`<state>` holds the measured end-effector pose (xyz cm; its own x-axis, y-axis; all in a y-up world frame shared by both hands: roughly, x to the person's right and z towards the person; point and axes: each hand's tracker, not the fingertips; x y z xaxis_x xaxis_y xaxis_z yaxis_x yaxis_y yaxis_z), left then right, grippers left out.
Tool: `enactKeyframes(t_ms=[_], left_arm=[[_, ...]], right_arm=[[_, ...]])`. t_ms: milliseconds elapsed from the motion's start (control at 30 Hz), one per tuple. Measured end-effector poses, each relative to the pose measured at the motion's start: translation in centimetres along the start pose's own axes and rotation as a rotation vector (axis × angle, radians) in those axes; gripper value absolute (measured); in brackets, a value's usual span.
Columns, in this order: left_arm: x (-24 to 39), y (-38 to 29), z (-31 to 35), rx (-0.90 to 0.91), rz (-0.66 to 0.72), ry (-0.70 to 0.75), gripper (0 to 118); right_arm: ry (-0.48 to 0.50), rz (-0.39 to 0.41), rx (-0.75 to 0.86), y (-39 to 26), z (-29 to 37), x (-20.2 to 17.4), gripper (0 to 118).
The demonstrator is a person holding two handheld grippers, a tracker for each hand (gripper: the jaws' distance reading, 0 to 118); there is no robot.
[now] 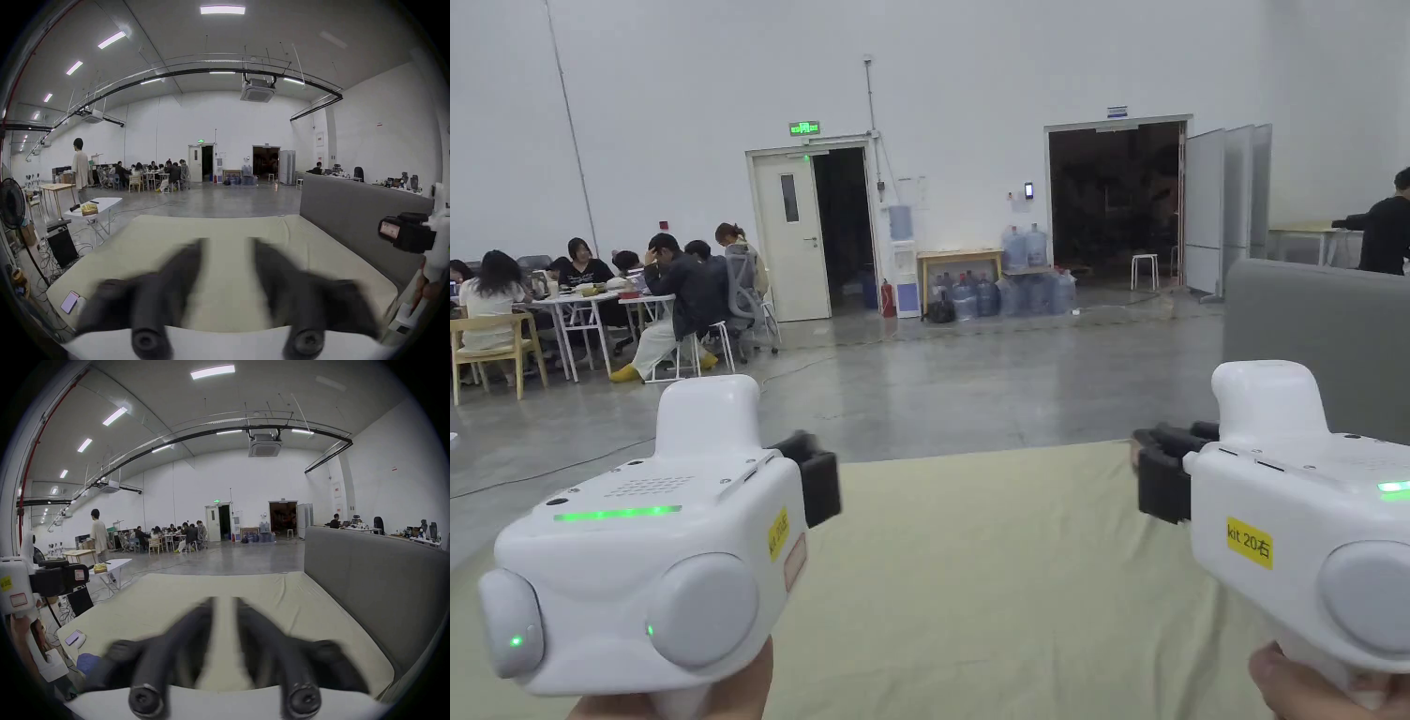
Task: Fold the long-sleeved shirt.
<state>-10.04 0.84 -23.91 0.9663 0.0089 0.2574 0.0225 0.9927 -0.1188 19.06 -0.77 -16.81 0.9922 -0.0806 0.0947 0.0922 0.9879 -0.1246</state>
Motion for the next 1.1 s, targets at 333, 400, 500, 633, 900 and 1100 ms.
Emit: enactKeyframes(t_ms=[333,400,500,633,900,1100], left_arm=[[-0.4,0.2,0.6,0.037,0.010,0.015,118],[-0.6,0.1,0.6,0.026,0.026,-0.004,118],[-0.6,-0.1,0.5,0.013,0.034,-0.009,118],[-0.7,-0.2,0.3,0.000,0.031,-0.006,118],[-0.9,-0.4,0.1,-0.012,0.037,-0.003,118],[-1.0,-0.5,0.1,-0.018,0.041,-0.015,118]], right_arm=[[0.055,-0.020,-0.053,0.2,-1.1,-1.9,118],[0.033,0.002,-0.036,-0.1,-0.9,-2.3,118],[0.001,0.010,-0.045,-0.2,-1.2,-2.7,118],[0.015,-0.013,-0.054,-0.3,-1.3,-2.4,118],[0.004,0.004,-0.047,-0.2,-0.9,-2.5,118],[0.053,-0.024,-0.062,-0.2,-0.8,-2.3,118]])
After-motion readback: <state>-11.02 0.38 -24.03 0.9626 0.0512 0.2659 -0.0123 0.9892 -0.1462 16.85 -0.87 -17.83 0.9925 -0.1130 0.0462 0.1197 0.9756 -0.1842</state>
